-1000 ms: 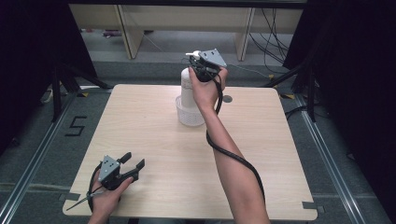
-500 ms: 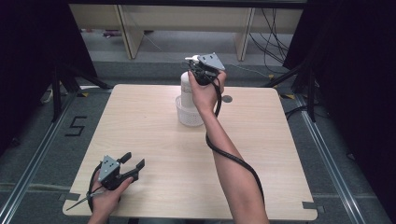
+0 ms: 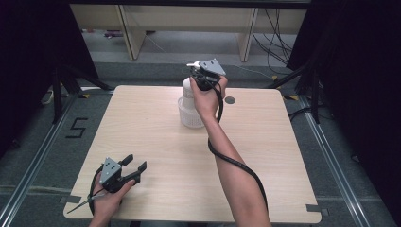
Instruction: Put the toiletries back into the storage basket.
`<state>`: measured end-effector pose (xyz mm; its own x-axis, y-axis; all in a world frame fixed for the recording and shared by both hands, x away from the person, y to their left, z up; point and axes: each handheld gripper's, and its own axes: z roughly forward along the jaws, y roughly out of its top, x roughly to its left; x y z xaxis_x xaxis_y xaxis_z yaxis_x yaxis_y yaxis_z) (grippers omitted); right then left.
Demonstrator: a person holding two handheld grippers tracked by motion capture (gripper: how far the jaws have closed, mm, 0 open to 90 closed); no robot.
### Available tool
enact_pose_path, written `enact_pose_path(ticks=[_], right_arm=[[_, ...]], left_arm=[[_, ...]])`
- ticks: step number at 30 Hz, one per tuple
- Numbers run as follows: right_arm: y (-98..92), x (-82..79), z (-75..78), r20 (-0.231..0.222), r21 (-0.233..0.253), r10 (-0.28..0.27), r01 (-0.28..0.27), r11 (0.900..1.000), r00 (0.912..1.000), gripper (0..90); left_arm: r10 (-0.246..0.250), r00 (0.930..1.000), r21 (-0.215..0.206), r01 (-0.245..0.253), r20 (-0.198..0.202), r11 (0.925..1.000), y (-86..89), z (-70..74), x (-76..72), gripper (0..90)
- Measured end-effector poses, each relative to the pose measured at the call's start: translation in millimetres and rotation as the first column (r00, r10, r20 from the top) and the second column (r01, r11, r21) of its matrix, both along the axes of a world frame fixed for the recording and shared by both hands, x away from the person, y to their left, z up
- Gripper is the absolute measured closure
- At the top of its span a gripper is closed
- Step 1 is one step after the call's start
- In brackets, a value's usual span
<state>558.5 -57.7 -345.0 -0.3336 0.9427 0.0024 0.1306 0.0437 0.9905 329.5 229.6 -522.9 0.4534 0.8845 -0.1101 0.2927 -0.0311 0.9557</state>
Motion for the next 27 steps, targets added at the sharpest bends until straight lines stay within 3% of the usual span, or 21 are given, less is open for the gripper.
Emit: enact_pose_path(ticks=[5,13,15,19,27], right_arm=[[1.0,0.4,-7.3,-0.027,0.014,-0.008,0.008,1.000,0.9996,59.6],[-0.3,3.2,-14.7,-0.048,0.004,-0.010,0.010,1.000,0.9988,59.6],[-0.7,4.7,-16.5,-0.035,-0.013,-0.007,0.006,1.000,0.9994,59.6],[0.8,3.9,-19.1,-0.059,-0.001,-0.014,0.014,1.000,0.9982,59.6],[2.6,3.7,-20.4,-0.047,-0.024,0.004,-0.005,1.000,0.9989,59.6]], left_arm=[[-0.001,1.0000,0.000,0.001,0.000,1.0000,0.1,0.0,-0.1,34.8],[-0.002,1.0000,0.000,0.002,0.000,1.0000,0.0,0.0,0.0,34.7],[-0.002,1.0000,0.000,0.002,0.000,1.0000,0.0,0.0,0.0,34.7],[-0.002,1.0000,0.000,0.002,0.001,1.0000,0.1,0.0,-0.1,34.7],[-0.002,1.0000,0.000,0.002,0.002,1.0000,-0.4,-0.1,0.1,34.7]])
